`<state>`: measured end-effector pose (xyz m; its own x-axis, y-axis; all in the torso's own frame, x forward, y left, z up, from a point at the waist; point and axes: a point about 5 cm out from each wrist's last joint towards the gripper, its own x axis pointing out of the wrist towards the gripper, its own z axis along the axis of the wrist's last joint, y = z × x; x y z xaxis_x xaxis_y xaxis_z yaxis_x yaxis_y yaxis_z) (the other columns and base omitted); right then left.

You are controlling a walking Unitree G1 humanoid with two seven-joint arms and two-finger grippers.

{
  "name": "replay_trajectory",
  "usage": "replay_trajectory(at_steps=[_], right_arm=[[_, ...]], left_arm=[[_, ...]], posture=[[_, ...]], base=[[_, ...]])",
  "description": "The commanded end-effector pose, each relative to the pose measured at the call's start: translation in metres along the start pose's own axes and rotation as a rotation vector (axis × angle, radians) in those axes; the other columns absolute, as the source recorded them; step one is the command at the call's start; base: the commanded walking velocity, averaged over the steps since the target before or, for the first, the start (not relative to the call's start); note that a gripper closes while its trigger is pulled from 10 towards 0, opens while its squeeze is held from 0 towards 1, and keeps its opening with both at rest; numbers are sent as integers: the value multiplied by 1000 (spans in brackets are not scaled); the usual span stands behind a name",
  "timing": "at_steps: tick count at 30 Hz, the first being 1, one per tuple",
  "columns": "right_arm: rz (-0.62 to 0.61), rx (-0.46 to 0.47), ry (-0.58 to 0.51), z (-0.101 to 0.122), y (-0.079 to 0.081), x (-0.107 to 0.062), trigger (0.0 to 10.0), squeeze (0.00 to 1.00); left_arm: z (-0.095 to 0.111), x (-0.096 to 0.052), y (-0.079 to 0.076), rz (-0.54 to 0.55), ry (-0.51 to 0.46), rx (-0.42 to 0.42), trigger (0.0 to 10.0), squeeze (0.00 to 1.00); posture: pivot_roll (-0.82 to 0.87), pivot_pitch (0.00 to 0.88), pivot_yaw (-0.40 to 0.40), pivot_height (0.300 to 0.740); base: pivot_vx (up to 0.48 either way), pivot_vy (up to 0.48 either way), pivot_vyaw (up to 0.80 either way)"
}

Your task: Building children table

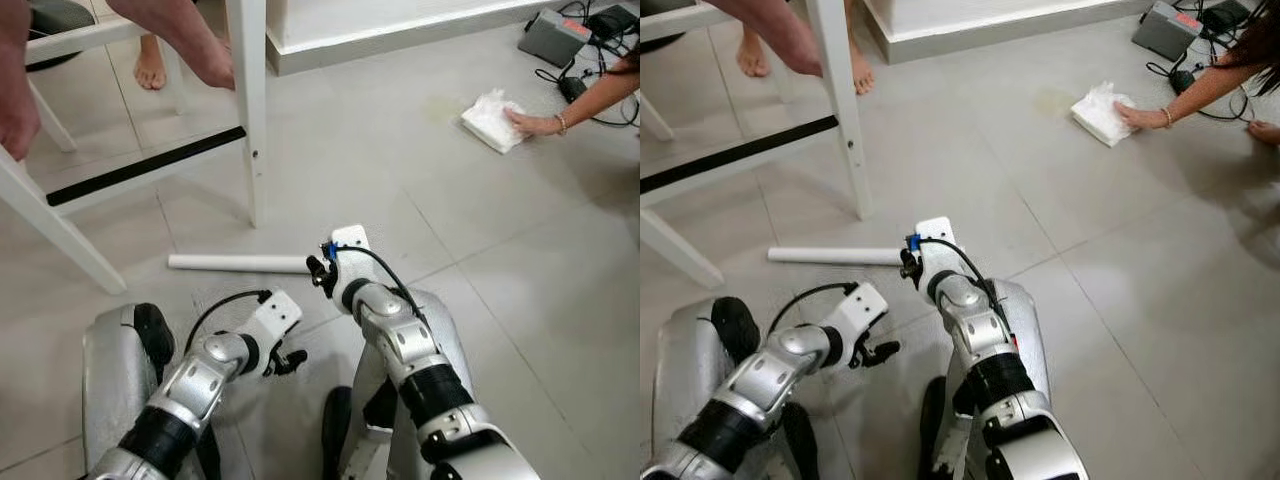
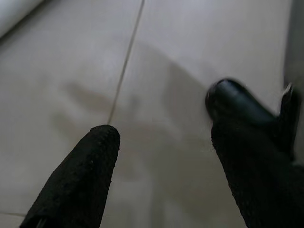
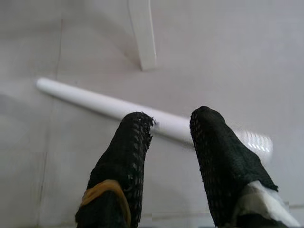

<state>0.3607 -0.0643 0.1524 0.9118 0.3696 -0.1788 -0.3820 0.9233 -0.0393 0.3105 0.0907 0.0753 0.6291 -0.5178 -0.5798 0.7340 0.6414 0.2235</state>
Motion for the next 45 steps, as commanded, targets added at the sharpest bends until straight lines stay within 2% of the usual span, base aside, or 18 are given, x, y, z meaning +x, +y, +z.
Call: replay_trajectory(at_steps=[1, 3, 4, 5, 7, 10, 14, 18, 23, 25, 26, 30, 32, 35, 36, 41, 44, 45], right_arm=[[9, 1, 48, -10, 0, -1, 10000, 0], [13, -28, 106, -21, 1, 0, 10000, 0], [12, -32, 170, -36, 3, 0, 10000, 0], [12, -32, 170, -36, 3, 0, 10000, 0], [0, -37, 268, -64, 6, -3, 10000, 0], [-5, -27, 306, -75, 9, -4, 10000, 0], [68, 11, 406, -103, 41, -7, 10000, 0], [124, 46, 350, -89, 52, -4, 10000, 0], [116, 6, 339, -85, 47, -3, 10000, 0], [61, -21, 365, -94, 31, -4, 10000, 0], [61, -21, 365, -94, 31, -4, 10000, 0], [58, 30, 275, -73, 20, -1, 10000, 0], [58, 30, 275, -73, 20, -1, 10000, 0], [94, 38, 130, -33, 7, -11, 10000, 0], [94, 38, 130, -33, 7, -11, 10000, 0], [214, 22, -26, 8, -6, -40, 10000, 0], [220, 31, -56, 14, -8, -45, 10000, 0], [203, 32, -97, 20, -11, -51, 10000, 0]], left_arm=[[-29, 6, -19, -70, 97, -25, 10000, 0], [-35, 7, -23, -83, 122, -39, 10000, 0], [-38, 7, -24, -76, 131, -51, 10000, 0], [-38, 7, -24, -76, 131, -51, 10000, 0], [-37, 6, -27, -60, 124, -64, 10000, 0], [-35, 6, -26, -51, 116, -73, 10000, 0], [-38, 4, -24, -50, 130, -77, 10000, 0], [-54, 4, -37, -128, 199, -46, 10000, 0], [-60, 2, -44, -177, 226, -16, 10000, 0], [-48, -1, -34, -121, 180, -42, 10000, 0], [-48, -1, -34, -121, 180, -42, 10000, 0], [-19, -15, -10, 4, 61, -48, 10000, 0], [-19, -15, -10, 4, 61, -48, 10000, 0], [14, -41, 9, 104, -57, -15, 10000, 0], [14, -41, 9, 104, -57, -15, 10000, 0], [44, -77, 23, 234, -183, -15, 10000, 0], [47, -82, 26, 266, -204, -32, 10000, 0], [50, -88, 29, 323, -241, -50, 10000, 0]], posture=[[5, 513, -107, 300], [7, 520, -103, 300], [9, 524, -108, 300], [9, 524, -108, 300], [31, 541, -117, 300], [35, 543, -121, 300], [51, 561, -134, 300], [41, 561, -131, 300], [31, 553, -127, 300], [42, 537, -124, 300], [42, 537, -124, 300], [48, 516, -126, 300], [48, 516, -126, 300], [47, 478, -120, 300], [47, 478, -120, 300], [43, 438, -118, 300], [43, 438, -118, 300], [45, 424, -117, 300]], base=[[0, 0, 0], [0, 0, 0], [0, 0, 0], [0, 0, 0], [0, 0, 0], [0, 0, 0], [0, 0, 0], [0, 0, 0], [0, 0, 0], [0, 0, 0], [0, 0, 0], [0, 0, 0], [0, 0, 0], [0, 0, 0], [0, 0, 0], [0, 0, 0], [0, 0, 0], [0, 0, 0]])
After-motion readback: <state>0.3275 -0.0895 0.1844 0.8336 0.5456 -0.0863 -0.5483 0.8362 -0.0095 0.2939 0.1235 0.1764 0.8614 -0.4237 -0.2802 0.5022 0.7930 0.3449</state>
